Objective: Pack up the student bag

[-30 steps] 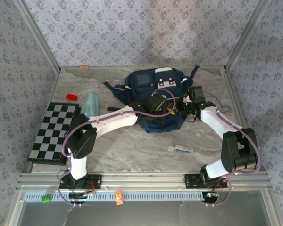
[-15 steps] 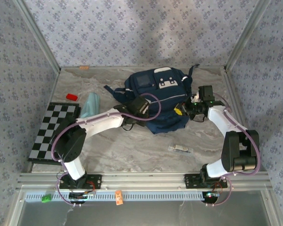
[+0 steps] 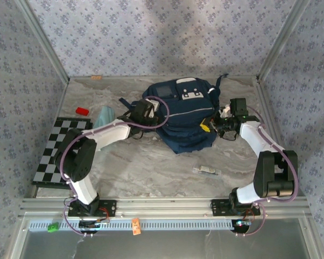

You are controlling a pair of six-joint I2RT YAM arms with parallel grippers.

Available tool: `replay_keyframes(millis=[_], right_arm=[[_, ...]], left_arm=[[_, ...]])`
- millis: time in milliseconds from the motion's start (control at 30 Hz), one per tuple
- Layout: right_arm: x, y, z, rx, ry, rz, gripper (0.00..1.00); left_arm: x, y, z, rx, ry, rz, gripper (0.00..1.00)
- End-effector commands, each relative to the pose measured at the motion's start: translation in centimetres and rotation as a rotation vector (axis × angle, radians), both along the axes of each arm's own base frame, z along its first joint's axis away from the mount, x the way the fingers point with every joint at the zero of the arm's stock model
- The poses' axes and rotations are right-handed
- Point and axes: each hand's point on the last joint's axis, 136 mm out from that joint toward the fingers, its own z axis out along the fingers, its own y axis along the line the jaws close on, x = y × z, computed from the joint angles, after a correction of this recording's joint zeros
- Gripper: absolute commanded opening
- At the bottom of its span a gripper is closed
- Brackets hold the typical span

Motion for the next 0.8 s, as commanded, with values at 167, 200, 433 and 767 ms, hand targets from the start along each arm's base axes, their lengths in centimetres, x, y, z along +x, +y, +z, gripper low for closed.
replay_keyframes(millis=[167, 200, 433, 767], right_arm=[[0.4, 0.3, 1.4, -0.039, -0.054, 0.027, 0.00], [0.5, 0.5, 1.5, -0.039, -0.061, 0.028, 0.00], [0.5, 0.7, 4.2, -0.097, -0.160, 0.062, 0.23], [-2.6, 4.5, 6.1, -0.300, -0.269, 0.260, 0.59]], left_arm=[[7.3, 3.4, 0.6, 0.013, -0.050, 0.175, 0.00], [7.4, 3.2, 0.6, 0.014, -0.043, 0.170, 0.00], [4.1, 2.9, 0.7, -0.046, 0.059, 0.126, 0.17], [-2.0, 8.1, 4.1, -0.036, 0.143, 0.257, 0.58]])
